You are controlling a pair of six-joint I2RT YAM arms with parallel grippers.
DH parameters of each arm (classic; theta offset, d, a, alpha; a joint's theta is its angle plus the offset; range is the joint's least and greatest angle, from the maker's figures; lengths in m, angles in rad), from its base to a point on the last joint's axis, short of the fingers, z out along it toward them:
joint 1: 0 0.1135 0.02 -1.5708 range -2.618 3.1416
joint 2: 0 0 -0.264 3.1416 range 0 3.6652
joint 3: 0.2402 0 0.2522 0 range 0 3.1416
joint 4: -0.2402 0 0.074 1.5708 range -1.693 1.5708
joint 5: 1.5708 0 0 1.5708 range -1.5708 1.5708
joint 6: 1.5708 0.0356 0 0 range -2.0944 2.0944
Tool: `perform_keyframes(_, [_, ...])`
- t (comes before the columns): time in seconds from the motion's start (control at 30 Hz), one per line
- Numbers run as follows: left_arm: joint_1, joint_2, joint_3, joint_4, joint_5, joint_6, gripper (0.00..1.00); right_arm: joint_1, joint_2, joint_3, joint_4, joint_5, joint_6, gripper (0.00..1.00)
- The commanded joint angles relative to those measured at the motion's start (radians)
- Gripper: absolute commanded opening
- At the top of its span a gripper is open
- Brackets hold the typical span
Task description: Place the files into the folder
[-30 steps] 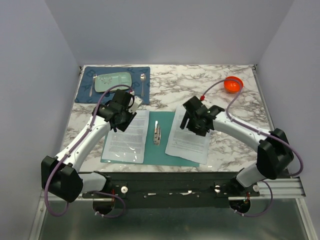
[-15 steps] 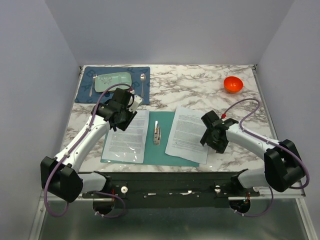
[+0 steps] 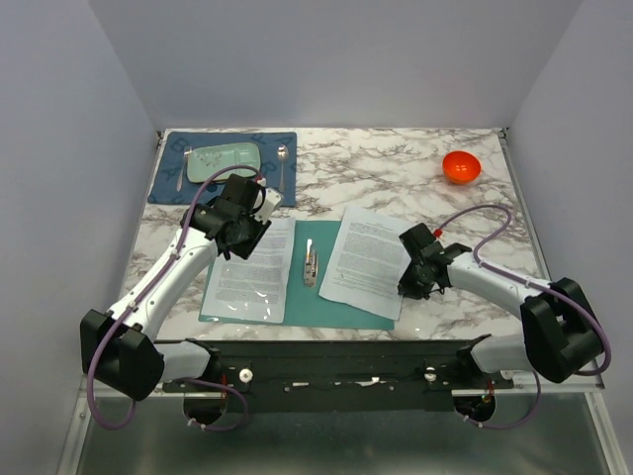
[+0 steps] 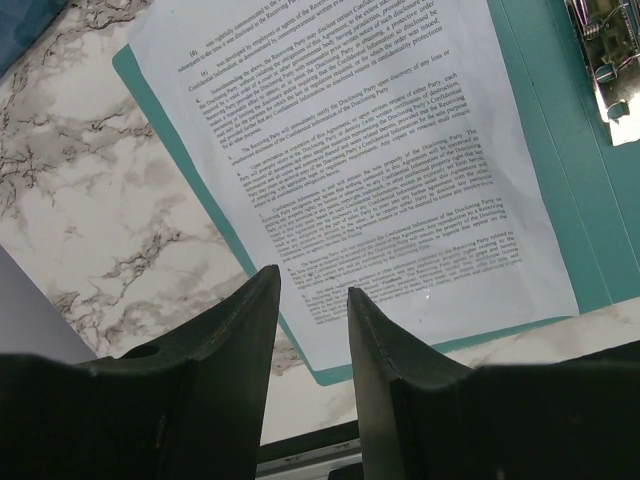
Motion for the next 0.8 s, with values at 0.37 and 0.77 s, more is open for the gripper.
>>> perform_keyframes(0.37, [-0.005,0.011,0.013,-0.008,0.012,-0.008,0.47,-0.001,-0.146,-0.098,0.075,-0.073,-0.065,0.01])
perform_keyframes(0.77, [-0.005,0.019,0.021,-0.008,0.009,-0.017,0.47,0.001,-0.157,-0.029,0.034,-0.193,-0.348,0.01])
